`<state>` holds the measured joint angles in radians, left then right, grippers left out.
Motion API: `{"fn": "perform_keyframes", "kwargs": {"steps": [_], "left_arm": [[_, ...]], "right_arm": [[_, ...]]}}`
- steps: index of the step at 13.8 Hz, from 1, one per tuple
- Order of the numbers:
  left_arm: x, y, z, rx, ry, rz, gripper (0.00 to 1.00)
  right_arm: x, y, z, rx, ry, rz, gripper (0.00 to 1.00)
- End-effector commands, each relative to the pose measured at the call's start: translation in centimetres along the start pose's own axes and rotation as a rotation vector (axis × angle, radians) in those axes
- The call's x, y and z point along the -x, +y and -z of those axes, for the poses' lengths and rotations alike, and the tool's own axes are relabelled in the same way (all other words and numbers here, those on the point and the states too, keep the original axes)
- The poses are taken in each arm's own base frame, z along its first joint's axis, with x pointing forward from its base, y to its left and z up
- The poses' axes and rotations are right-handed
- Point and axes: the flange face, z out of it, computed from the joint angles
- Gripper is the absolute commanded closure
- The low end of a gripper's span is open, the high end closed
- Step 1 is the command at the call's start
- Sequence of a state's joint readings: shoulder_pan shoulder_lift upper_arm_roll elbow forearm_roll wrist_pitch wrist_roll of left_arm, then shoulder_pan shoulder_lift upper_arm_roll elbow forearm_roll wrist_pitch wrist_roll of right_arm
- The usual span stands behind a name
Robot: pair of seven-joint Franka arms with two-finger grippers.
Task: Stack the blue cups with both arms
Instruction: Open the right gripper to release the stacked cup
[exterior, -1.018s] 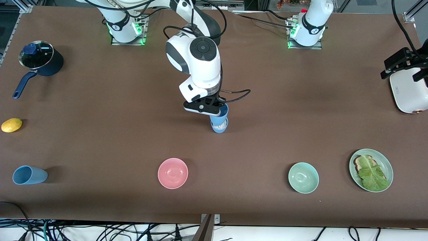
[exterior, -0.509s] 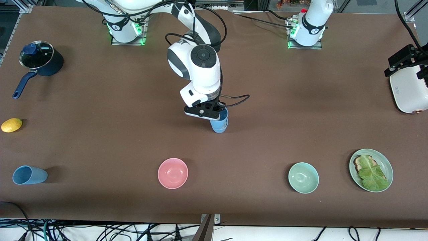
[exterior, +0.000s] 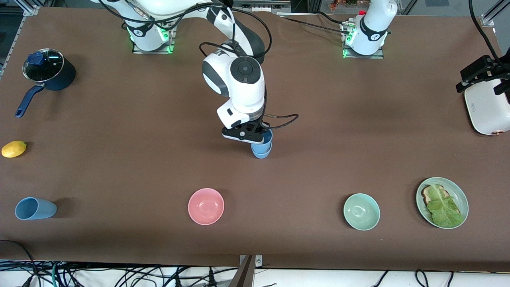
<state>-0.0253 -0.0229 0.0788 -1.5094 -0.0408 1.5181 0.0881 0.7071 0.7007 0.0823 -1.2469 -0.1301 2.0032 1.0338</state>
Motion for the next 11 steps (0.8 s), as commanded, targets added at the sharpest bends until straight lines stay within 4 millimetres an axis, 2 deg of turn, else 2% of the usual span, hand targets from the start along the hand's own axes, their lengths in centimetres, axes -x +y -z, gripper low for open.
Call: {"fn": "perform_keyframes", "kwargs": {"steps": [1,2,3,5,6,8,9,11], "left_arm": [[0.8,0.5,0.7,0.011,0.0,-0.027,0.0],[0.8,0.6,0.8,0.011,0.001,-0.028,0.0],[0.8,0.6,0.8,0.011,0.001,-0.03,0.0],[0.6,0.6,0.7,0.011,0.0,-0.03,0.0],[0.5,0.6,0.7,0.011,0.001,-0.03,0.0],[0.3,0.6,0.8,0.008,0.004,-0.033,0.0],[0.3,0.6,0.7,0.009,0.003,-0.033,0.0],[0.3,0.7,0.8,0.01,0.004,-0.034,0.0]], "right_arm": [[-0.1,-0.5,-0.5,0.012,0.024,-0.003,1.0],[-0.1,-0.6,-0.6,0.012,0.023,-0.002,1.0],[-0.2,-0.6,-0.5,0.005,0.026,-0.003,0.9],[-0.4,-0.5,-0.4,-0.001,0.03,-0.007,0.11],[-0.6,-0.4,-0.2,-0.002,0.031,-0.009,0.0],[-1.0,-0.1,0.5,-0.006,0.035,-0.012,0.0],[-1.6,0.4,1.7,-0.012,0.039,-0.019,0.0],[-3.7,2.8,4.3,-0.002,0.026,-0.046,0.0]]}}
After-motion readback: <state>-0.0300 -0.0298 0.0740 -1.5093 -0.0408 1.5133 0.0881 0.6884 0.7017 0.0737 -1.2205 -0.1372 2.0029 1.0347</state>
